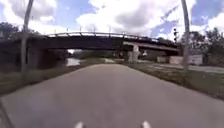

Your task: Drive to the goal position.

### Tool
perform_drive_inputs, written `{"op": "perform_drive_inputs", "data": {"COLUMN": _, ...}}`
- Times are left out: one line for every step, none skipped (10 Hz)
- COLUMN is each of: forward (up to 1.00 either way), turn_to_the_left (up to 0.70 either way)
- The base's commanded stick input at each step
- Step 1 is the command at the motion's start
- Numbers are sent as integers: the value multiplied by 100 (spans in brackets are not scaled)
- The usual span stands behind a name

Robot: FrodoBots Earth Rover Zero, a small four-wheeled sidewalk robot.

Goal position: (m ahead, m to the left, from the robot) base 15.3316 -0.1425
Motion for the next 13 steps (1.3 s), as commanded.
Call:
{"op": "perform_drive_inputs", "data": {"forward": 100, "turn_to_the_left": 0}}
{"op": "perform_drive_inputs", "data": {"forward": 100, "turn_to_the_left": 0}}
{"op": "perform_drive_inputs", "data": {"forward": 100, "turn_to_the_left": 0}}
{"op": "perform_drive_inputs", "data": {"forward": 100, "turn_to_the_left": 0}}
{"op": "perform_drive_inputs", "data": {"forward": 100, "turn_to_the_left": 0}}
{"op": "perform_drive_inputs", "data": {"forward": 100, "turn_to_the_left": 0}}
{"op": "perform_drive_inputs", "data": {"forward": 100, "turn_to_the_left": 0}}
{"op": "perform_drive_inputs", "data": {"forward": 100, "turn_to_the_left": 0}}
{"op": "perform_drive_inputs", "data": {"forward": 100, "turn_to_the_left": 4}}
{"op": "perform_drive_inputs", "data": {"forward": 100, "turn_to_the_left": 27}}
{"op": "perform_drive_inputs", "data": {"forward": 100, "turn_to_the_left": 27}}
{"op": "perform_drive_inputs", "data": {"forward": 100, "turn_to_the_left": 27}}
{"op": "perform_drive_inputs", "data": {"forward": 100, "turn_to_the_left": 17}}
